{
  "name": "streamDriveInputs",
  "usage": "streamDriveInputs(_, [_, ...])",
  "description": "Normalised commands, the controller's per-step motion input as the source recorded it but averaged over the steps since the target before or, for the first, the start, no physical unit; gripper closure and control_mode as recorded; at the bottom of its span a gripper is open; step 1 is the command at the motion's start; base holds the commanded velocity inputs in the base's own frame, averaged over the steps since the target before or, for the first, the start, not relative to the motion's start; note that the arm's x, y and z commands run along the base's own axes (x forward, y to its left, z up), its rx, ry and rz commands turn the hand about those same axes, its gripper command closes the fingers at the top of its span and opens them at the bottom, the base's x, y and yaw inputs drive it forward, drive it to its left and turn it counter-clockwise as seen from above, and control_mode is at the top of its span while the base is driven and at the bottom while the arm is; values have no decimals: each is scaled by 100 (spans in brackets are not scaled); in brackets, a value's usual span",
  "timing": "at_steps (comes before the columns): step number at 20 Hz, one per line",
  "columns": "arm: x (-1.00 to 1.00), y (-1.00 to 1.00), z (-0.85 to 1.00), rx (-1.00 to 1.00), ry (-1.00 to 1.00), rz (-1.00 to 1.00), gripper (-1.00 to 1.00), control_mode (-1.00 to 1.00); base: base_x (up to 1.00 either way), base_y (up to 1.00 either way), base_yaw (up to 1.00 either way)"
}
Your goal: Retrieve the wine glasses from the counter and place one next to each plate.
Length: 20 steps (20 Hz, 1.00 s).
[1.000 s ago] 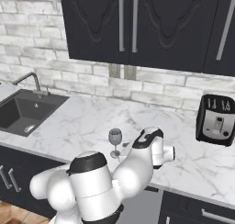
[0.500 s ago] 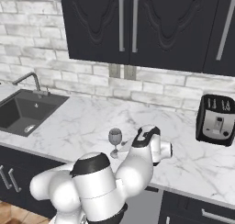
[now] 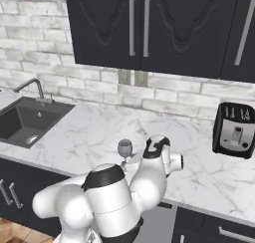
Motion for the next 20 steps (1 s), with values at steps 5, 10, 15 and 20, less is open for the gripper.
streamDriveInputs(5, [7, 4, -6, 0, 1, 0, -100, -100, 0, 0, 0])
streamDriveInputs(10, [1, 0, 0, 0, 0, 0, 100, -100, 0, 0, 0])
streamDriveInputs(15, [-2, 0, 9, 0, -1, 0, 100, -100, 0, 0, 0])
streamDriveInputs(20, [-21, 0, 32, 0, -11, 0, 100, -100, 0, 0, 0])
